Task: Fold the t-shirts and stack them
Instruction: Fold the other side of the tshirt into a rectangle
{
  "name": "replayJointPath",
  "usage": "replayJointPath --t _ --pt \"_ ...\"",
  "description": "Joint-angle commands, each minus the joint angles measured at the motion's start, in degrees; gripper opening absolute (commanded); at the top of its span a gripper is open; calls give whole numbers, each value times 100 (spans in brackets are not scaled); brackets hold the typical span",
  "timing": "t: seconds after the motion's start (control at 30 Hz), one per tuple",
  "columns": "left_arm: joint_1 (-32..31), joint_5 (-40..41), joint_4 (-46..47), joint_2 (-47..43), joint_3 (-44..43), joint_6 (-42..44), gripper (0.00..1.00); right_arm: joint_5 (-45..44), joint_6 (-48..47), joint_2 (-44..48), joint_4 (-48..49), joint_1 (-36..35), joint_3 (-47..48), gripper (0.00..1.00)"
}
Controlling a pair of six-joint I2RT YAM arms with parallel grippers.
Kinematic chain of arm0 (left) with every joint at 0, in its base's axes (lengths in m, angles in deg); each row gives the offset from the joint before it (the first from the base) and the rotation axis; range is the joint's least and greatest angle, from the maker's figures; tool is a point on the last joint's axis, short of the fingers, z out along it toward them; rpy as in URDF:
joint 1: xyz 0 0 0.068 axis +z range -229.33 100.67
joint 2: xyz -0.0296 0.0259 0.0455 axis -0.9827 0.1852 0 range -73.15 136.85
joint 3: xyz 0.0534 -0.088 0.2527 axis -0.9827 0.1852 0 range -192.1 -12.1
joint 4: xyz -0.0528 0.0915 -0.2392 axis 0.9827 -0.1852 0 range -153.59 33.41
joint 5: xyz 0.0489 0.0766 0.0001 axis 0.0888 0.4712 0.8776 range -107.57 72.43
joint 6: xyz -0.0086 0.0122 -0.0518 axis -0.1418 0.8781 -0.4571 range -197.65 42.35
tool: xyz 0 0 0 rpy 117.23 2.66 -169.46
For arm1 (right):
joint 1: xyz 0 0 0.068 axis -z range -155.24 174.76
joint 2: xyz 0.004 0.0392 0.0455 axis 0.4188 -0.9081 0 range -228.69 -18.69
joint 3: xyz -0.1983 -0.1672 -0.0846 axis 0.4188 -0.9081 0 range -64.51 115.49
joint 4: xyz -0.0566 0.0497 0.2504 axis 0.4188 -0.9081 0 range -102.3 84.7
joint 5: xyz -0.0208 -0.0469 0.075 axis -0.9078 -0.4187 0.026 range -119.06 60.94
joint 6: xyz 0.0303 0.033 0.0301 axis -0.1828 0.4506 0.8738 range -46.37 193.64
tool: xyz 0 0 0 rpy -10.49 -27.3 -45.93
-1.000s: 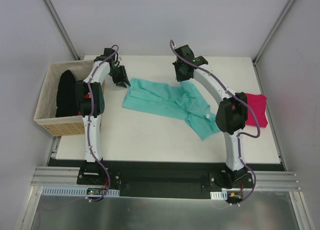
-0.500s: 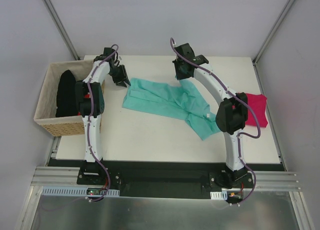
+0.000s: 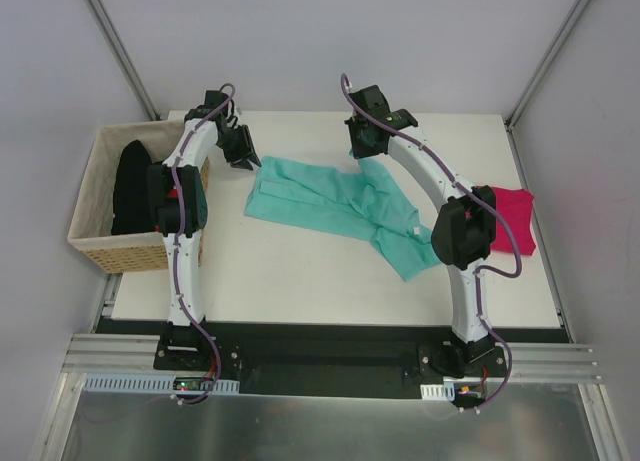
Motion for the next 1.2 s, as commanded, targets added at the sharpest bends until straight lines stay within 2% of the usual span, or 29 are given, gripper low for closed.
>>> replayJointPath --t 0.0,0.3,1.17 --pt "-39 -186 -28 -298 -46 -86 31 42 22 222 10 1 236 1" --pt "-48 -397 -19 220 -511 -174 32 16 4 231 -60 10 210 1" --pt "-39 -512 -19 423 -433 -147 34 34 224 433 -130 45 280 1"
